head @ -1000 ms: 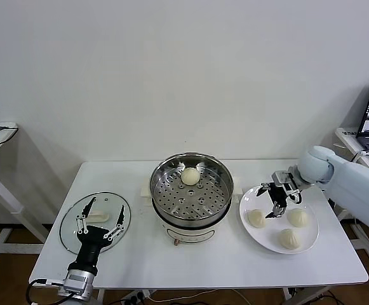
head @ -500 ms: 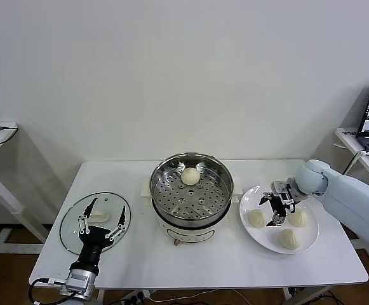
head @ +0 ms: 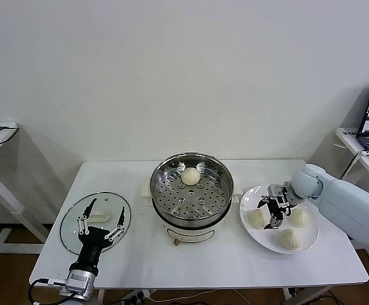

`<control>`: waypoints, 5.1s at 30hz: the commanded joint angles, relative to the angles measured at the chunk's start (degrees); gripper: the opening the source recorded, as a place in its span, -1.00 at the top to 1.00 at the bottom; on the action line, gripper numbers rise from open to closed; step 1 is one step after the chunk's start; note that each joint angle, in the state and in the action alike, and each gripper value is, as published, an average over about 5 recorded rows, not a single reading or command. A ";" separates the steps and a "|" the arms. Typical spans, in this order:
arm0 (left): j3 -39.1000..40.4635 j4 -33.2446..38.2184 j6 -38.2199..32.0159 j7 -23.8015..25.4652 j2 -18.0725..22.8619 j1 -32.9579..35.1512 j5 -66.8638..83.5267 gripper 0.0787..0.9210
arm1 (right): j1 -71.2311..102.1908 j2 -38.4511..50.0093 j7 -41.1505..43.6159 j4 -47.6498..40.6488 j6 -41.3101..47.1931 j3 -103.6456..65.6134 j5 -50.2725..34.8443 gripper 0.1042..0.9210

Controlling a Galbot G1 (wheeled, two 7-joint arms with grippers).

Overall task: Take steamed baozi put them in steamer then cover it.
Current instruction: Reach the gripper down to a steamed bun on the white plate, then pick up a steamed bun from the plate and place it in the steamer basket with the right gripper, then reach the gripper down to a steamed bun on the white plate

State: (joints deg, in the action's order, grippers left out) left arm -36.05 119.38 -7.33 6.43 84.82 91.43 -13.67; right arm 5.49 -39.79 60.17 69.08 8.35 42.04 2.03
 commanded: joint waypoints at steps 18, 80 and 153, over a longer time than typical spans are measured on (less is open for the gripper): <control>0.17 -0.07 0.04 -0.01 -0.05 -0.09 -0.01 -0.77 | -0.10 0.03 -0.11 -0.15 0.20 -0.51 -1.61 -0.35; -3.48 0.44 0.01 0.93 -0.52 -1.67 2.08 -0.77 | -37.69 -35.26 -10.38 1.39 28.09 35.32 -39.60 -0.32; -1.67 -0.15 -0.42 0.40 0.12 -1.34 0.56 -0.77 | -0.88 10.93 14.41 10.71 1.01 1.55 5.47 -0.76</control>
State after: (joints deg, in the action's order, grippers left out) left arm -37.79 119.35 -7.71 6.80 84.87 90.06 -12.97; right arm -2.19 -29.56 75.08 80.05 10.11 47.66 3.76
